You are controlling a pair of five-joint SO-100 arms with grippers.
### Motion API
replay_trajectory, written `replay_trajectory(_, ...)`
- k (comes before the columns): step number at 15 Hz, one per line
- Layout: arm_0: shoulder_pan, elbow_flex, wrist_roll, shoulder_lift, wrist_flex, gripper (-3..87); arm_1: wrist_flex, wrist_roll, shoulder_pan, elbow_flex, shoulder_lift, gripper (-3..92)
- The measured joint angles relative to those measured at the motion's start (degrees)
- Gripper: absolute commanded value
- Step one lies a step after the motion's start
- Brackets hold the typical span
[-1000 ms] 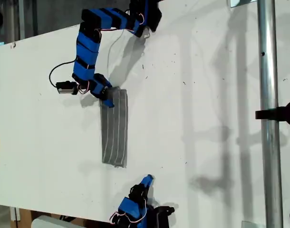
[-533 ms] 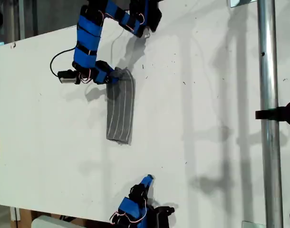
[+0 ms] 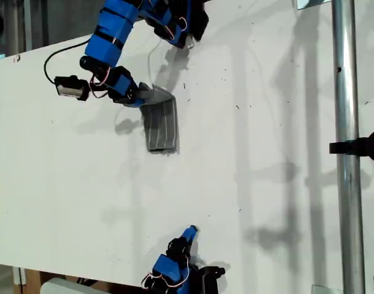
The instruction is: Grasp corners of a towel and fold twice.
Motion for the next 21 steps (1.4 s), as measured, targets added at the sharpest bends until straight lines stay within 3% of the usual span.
replay_trajectory(4, 0.0, 0.0, -0.3, 0.0, 0.0, -2.8, -13.0, 1.0, -4.7, -7.6, -22.1, 0.0)
replay_trajectory(5, 0.0, 0.0, -0.3, 0.0, 0.0, -2.8, -16.3, 1.0, -5.3, -7.7, -24.1, 7.9)
replay_trajectory(6, 0.0, 0.0, -0.3, 0.0, 0.0, -2.8, -18.7, 0.5, -5.9, -7.7, -24.8, 26.4)
replay_trajectory(8, 0.0, 0.0, -0.3, 0.0, 0.0, -2.8, -19.4, 0.3, -6.1, -10.4, -24.6, 35.6)
replay_trajectory(9, 0.0, 0.0, -0.3, 0.0, 0.0, -2.8, -20.0, 0.3, -6.1, -10.7, -23.4, 50.5)
replay_trajectory(15, 0.0, 0.0, -0.1, 0.0, 1.1, -2.6, -22.3, -5.7, -0.4, -8.1, 9.1, -0.3)
replay_trajectory(18, -1.8, 0.0, -0.7, 0.0, 1.4, -2.7, -13.7, -1.4, 2.5, 13.6, 34.7, -0.3)
replay_trajectory(21, -4.9, 0.0, -0.1, 0.0, 1.4, -2.5, -5.9, 9.8, 1.6, 48.0, 70.5, -0.3)
